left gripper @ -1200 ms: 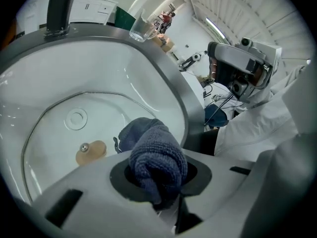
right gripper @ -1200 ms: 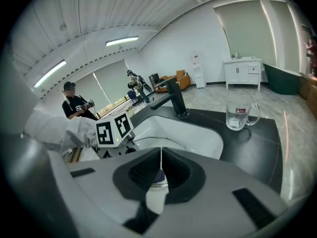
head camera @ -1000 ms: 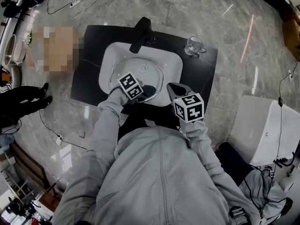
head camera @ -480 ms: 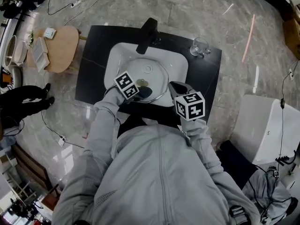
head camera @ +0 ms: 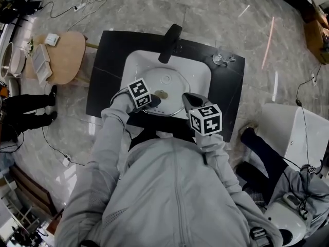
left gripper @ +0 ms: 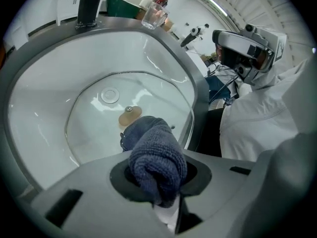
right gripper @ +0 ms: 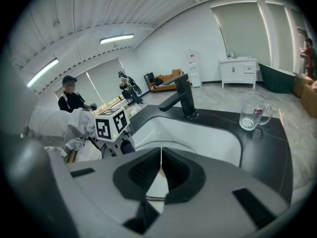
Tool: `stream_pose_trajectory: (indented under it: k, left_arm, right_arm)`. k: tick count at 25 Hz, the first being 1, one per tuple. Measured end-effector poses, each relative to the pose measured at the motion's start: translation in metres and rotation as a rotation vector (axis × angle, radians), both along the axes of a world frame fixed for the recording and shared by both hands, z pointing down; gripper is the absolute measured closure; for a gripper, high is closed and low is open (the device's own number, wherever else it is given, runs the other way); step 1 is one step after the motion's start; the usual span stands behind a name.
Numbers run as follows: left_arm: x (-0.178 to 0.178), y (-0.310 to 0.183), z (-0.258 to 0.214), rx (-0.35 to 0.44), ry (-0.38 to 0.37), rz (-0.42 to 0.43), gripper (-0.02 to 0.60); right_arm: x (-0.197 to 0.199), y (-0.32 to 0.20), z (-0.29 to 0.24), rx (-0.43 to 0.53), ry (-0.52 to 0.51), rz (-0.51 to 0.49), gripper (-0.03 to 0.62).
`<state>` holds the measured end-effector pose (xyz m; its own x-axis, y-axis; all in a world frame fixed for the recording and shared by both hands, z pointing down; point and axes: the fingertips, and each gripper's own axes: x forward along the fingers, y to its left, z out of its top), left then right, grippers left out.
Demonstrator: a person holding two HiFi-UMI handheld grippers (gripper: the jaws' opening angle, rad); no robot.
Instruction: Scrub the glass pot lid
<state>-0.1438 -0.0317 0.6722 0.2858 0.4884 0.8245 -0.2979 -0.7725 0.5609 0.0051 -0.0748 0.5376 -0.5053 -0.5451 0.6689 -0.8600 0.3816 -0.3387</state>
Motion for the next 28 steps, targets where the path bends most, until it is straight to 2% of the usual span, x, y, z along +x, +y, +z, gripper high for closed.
stream_pose_trajectory:
  k: [5, 14, 20, 22, 24, 28]
  left_arm:
    - [-0.012, -0.014, 0.006, 0.027, -0.018, 0.066, 0.494]
    - [-0.034, -0.051, 0.028, 0.198, -0.089, 0.153, 0.495]
    - [-0.042, -0.069, 0.031, 0.268, -0.12, 0.174, 0.494]
    - [-0.04, -0.075, 0.032, 0.305, -0.094, 0.173, 0.494]
    - [-0.031, -0.081, 0.032, 0.355, -0.017, 0.161, 0.494]
    - [-0.032, -0.104, 0.015, 0.522, 0.037, 0.083, 0.494]
  right_arm:
    - [-0.013, 0.002, 0.0, -0.008, 0.018, -0.001, 0.563]
    - [-0.018, -0.005, -0.005, -0.005, 0.054, 0.02, 0.563]
    - [-0.023, -0.013, -0.013, 0.016, 0.07, 0.036, 0.563]
    - [-0.022, -0.017, -0.017, 0.028, 0.075, 0.047, 0.563]
    - [-0.02, -0.021, -0.022, 0.042, 0.082, 0.058, 0.563]
    - [-0.016, -0.033, -0.032, 0.075, 0.089, 0.078, 0.563]
